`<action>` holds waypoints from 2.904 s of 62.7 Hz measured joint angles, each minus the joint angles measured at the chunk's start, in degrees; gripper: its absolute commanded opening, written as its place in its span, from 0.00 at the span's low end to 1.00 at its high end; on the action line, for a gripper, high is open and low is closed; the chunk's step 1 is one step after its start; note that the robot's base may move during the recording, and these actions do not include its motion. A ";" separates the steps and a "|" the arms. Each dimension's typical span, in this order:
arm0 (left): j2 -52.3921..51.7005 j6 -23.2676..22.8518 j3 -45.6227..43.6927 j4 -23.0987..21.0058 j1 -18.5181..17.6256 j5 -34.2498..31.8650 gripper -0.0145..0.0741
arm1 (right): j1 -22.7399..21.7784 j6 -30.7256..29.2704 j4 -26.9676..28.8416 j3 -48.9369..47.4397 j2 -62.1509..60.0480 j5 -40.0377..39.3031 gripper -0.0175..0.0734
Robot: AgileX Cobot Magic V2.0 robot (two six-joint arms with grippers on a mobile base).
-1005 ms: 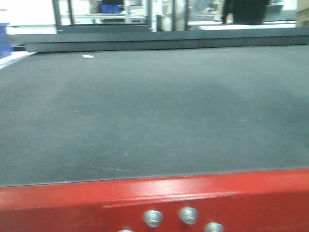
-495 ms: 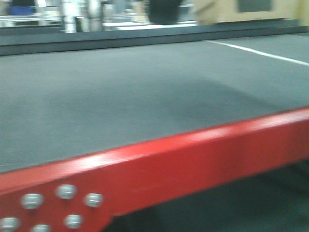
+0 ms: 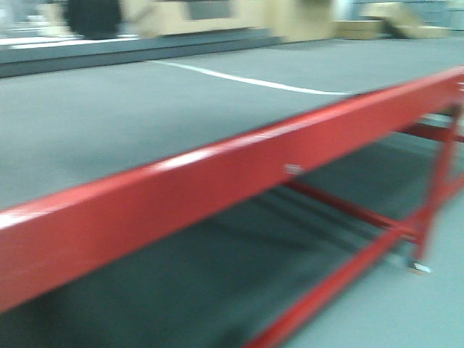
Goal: Grab white bin and place on right shelf
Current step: 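Hold the bin raised with both grippers while the base turns away, then carry the bin with both grippers while driving to the blue-crate shelving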
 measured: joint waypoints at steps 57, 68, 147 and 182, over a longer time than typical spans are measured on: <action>0.00 0.00 0.00 0.23 0.00 -0.08 0.05 | 0.00 -0.10 0.00 0.00 -0.09 0.00 0.40; 0.00 0.00 0.00 0.23 0.00 -0.08 0.05 | 0.00 -0.10 0.00 0.00 -0.09 0.00 0.40; 1.77 0.00 0.00 0.02 0.00 0.03 0.05 | 0.00 -0.10 -0.20 0.00 -0.09 0.00 0.40; 10.94 -0.10 0.00 0.01 -0.10 2.21 0.05 | 0.00 -0.21 -1.16 0.00 -0.22 0.57 0.40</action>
